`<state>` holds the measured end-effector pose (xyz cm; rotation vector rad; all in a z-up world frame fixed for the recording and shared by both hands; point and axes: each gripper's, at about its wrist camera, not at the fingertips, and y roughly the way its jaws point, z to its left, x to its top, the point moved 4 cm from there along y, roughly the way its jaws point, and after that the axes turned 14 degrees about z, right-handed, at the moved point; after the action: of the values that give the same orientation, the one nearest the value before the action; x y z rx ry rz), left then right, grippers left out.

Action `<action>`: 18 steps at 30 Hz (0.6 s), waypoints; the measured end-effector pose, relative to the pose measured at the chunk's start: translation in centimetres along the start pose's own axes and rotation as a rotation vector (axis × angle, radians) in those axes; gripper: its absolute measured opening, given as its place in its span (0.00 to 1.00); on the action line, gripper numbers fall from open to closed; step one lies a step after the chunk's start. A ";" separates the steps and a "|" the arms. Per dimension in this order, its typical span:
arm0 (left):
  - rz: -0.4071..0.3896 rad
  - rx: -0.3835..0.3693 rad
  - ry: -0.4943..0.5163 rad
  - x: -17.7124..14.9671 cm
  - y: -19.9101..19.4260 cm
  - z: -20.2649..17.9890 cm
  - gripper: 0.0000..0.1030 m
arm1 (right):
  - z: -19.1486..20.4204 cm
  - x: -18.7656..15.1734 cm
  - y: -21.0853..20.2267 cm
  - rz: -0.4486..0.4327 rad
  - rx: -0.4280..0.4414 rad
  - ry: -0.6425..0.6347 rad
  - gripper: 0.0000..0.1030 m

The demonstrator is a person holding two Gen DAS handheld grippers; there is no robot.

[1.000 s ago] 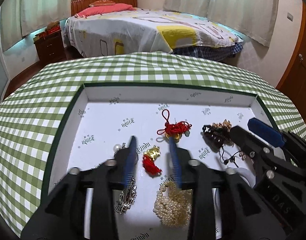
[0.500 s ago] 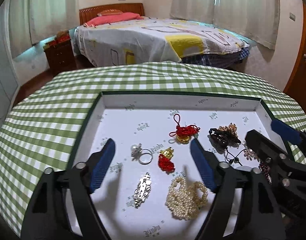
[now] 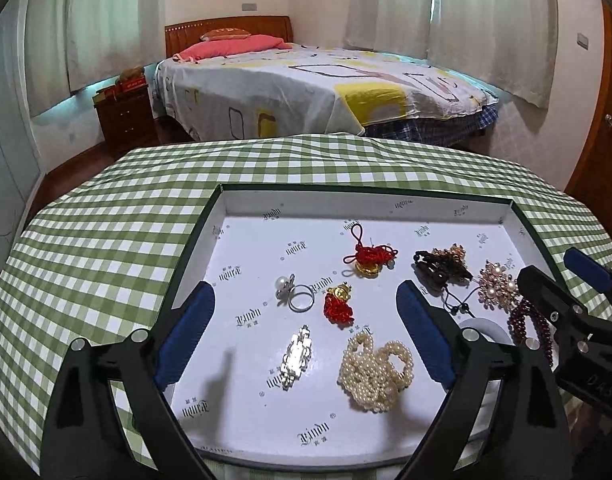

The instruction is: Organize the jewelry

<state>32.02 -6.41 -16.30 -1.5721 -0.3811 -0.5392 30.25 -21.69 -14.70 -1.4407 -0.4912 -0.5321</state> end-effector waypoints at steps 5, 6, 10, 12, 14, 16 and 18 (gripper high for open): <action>-0.007 0.001 -0.002 -0.7 -1.5 0.1 0.87 | -0.2 -0.4 -1.0 -0.010 -0.008 0.005 0.81; -0.011 0.003 -0.002 -0.9 -1.9 0.1 0.87 | -0.2 -0.5 -1.3 -0.013 -0.009 0.003 0.81; -0.036 -0.001 -0.011 -1.7 -4.2 0.3 0.89 | -0.1 -1.0 -3.0 -0.025 -0.011 -0.004 0.81; -0.048 -0.005 -0.023 -2.2 -5.7 0.4 0.90 | 0.0 -1.4 -3.7 -0.026 -0.009 -0.004 0.81; -0.056 -0.010 -0.033 -2.6 -6.8 0.5 0.91 | 0.2 -1.9 -4.9 -0.034 -0.009 -0.007 0.81; -0.066 -0.017 -0.047 -3.2 -8.2 0.7 0.91 | 0.3 -2.4 -6.1 -0.041 -0.007 -0.010 0.81; -0.070 -0.020 -0.061 -3.7 -9.5 0.8 0.92 | 0.6 -2.7 -7.2 -0.046 -0.003 -0.015 0.82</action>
<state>23.86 -4.55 -10.39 -1.6022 -0.4798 -0.5516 23.69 -21.37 -10.68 -1.4402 -0.5372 -0.5595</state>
